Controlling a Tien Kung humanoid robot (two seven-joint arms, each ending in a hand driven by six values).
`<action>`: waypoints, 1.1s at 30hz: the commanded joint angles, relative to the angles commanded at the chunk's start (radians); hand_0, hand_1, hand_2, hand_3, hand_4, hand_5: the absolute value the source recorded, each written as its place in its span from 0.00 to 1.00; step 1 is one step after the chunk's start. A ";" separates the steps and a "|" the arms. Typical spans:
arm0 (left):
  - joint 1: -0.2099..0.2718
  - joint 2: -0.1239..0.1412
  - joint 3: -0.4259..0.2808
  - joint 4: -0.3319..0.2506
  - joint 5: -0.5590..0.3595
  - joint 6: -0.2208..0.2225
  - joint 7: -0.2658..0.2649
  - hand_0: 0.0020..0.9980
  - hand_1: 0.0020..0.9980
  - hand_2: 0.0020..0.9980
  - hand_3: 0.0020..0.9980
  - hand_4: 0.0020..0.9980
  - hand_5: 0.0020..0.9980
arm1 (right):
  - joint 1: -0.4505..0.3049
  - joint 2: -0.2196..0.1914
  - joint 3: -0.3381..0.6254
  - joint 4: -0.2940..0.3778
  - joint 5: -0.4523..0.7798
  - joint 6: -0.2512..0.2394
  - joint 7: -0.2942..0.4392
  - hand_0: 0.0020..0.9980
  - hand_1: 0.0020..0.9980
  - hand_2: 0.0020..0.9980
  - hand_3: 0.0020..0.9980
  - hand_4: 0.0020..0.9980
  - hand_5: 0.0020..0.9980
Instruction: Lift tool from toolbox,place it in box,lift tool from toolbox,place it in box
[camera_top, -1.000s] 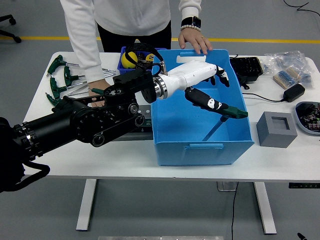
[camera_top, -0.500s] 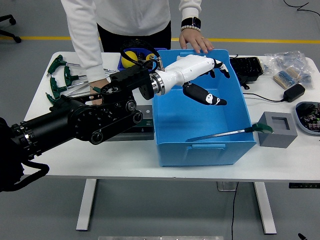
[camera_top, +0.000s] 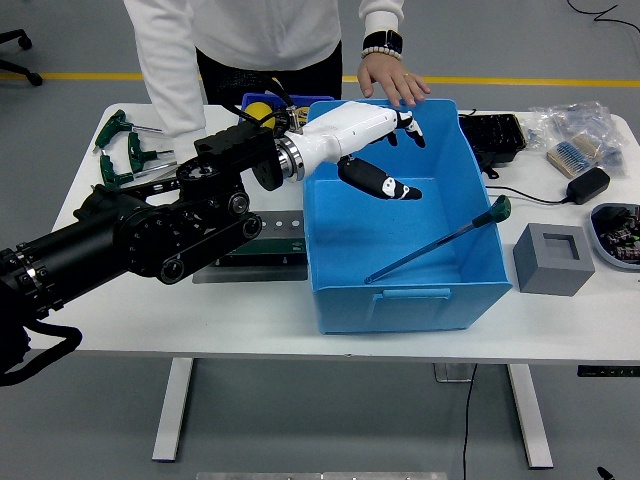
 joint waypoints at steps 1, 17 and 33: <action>0.007 0.015 -0.005 -0.007 0.011 -0.003 0.000 0.57 0.63 0.74 0.71 0.94 0.62 | -0.001 0.001 -0.001 0.000 0.002 0.000 0.000 0.72 0.70 0.78 0.71 0.95 0.82; 0.124 0.282 -0.167 -0.175 0.155 -0.020 -0.046 0.56 0.55 0.62 0.62 0.94 0.68 | -0.022 0.015 0.013 -0.004 -0.002 -0.001 -0.006 0.72 0.71 0.78 0.71 0.94 0.82; 0.125 0.318 -0.095 -0.138 0.183 -0.097 -0.035 0.72 0.64 0.69 0.55 0.90 0.62 | -0.026 0.020 0.040 -0.006 -0.031 -0.002 -0.019 0.72 0.71 0.78 0.71 0.94 0.82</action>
